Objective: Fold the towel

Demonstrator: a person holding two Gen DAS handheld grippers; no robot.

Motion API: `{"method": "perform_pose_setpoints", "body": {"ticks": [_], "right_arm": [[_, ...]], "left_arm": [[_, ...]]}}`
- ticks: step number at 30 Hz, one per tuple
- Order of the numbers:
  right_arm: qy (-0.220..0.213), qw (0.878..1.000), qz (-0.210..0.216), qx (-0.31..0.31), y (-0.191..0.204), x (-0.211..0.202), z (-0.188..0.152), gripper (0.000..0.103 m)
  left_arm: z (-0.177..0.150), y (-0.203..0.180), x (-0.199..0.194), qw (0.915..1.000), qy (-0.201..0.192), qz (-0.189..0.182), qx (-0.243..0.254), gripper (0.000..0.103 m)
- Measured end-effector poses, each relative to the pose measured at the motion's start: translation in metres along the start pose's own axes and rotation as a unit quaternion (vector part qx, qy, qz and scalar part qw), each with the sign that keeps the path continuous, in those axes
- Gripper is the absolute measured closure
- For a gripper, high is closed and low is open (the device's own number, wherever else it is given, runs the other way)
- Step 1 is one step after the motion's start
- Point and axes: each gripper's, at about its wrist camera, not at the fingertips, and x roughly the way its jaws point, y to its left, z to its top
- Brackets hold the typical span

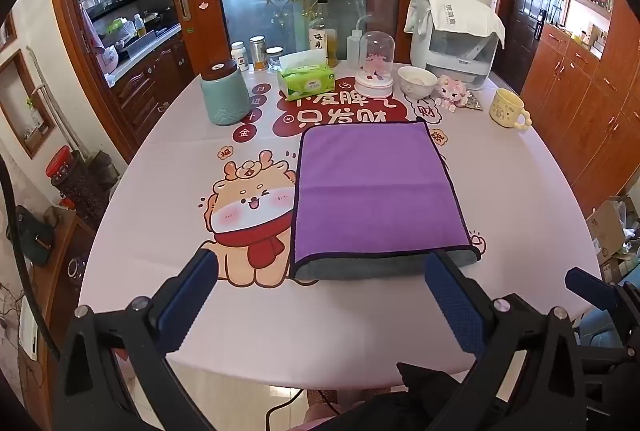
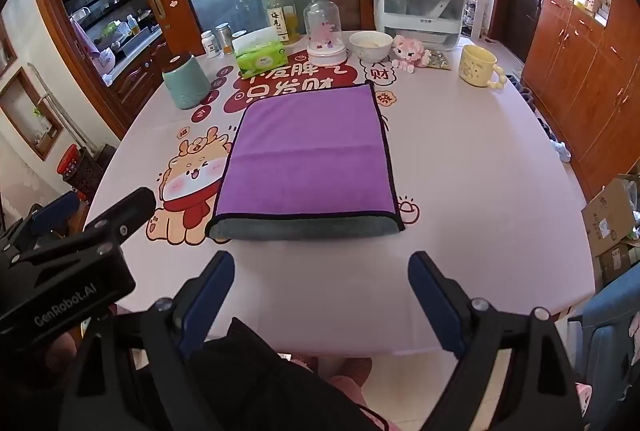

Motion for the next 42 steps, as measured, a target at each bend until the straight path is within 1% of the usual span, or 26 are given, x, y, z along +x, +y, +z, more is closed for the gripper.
{"method": "perform_pose_setpoints", "body": {"ticks": [3,7,10,17,19,29,34,35,42], "right_arm": [[0.001,1.000,-0.002,-0.001,0.001,0.000,0.000,0.014],[0.002,1.000,-0.002,-0.002,0.002,0.001,0.001,0.014],[0.002,1.000,-0.002,-0.002,0.002,0.002,0.000,0.014],[0.002,1.000,-0.001,-0.002,0.000,0.002,-0.001,0.014],[0.001,1.000,0.000,-0.002,0.001,0.000,-0.001,0.014],[0.000,1.000,0.001,-0.002,0.000,-0.002,-0.002,0.014],[0.000,1.000,0.001,-0.001,-0.009,-0.004,-0.004,0.014],[0.000,1.000,0.001,-0.001,-0.001,-0.001,-0.002,0.014],[-0.001,1.000,-0.002,0.001,0.005,-0.002,-0.003,0.014]], "left_arm": [[0.000,0.000,0.000,1.0000,-0.001,0.002,0.000,0.001],[-0.001,0.004,-0.006,1.0000,0.005,-0.004,-0.005,0.001],[0.000,0.007,-0.008,0.9999,0.003,-0.008,-0.010,0.001],[0.000,0.010,-0.018,0.9999,0.002,-0.012,-0.004,0.001],[-0.004,0.004,-0.008,0.9999,0.000,-0.010,-0.005,0.001],[-0.002,0.001,-0.013,1.0000,0.000,-0.005,-0.005,0.001],[-0.005,0.003,-0.012,1.0000,-0.001,-0.005,-0.006,0.001],[-0.005,0.003,-0.013,1.0000,-0.001,-0.005,-0.007,0.001],[-0.009,0.009,-0.009,0.9998,0.004,-0.003,-0.017,0.001]]}}
